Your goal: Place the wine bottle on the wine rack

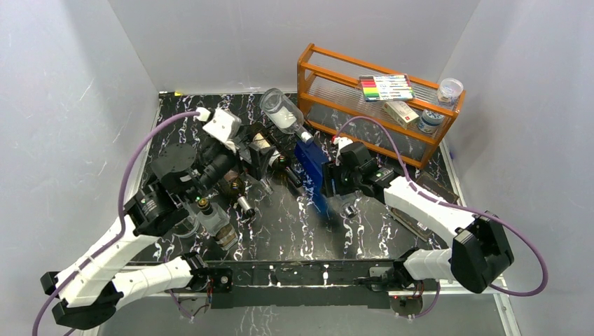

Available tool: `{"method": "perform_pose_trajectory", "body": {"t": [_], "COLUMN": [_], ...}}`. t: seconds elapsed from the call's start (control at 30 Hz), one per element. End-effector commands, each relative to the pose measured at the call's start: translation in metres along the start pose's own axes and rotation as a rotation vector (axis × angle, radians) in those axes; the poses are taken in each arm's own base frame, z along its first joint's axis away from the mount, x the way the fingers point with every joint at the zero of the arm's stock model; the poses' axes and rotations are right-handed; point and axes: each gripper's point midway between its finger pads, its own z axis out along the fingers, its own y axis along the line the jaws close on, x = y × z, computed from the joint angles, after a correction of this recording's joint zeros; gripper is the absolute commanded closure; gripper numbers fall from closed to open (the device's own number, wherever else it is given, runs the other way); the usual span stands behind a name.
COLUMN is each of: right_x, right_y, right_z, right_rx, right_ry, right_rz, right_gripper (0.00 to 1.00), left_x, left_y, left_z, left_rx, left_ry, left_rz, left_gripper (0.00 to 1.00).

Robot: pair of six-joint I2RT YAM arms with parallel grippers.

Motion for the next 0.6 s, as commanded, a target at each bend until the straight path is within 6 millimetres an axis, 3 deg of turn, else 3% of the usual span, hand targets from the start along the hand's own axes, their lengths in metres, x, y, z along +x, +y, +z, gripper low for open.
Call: {"method": "perform_pose_trajectory", "body": {"t": [0.0,0.33,0.57], "right_x": [-0.077,-0.067,-0.083], "right_y": [0.033,0.027,0.028], "right_z": [-0.006,0.003,0.004], "right_rx": [-0.128,-0.115,-0.134], "right_ry": [-0.266,-0.246,-0.342], "right_rz": [-0.044,-0.084,-0.097], "right_gripper": [1.0,1.0,1.0], "left_x": [0.008,0.035,0.036], "left_y": [-0.003,-0.007,-0.008], "left_z": [0.008,0.024,0.02], "left_rx": [0.008,-0.003,-0.002], "left_ry": [-0.009,0.081,0.072], "left_rz": [-0.003,-0.017,-0.055], "left_gripper": [0.02,0.02,0.02]}}
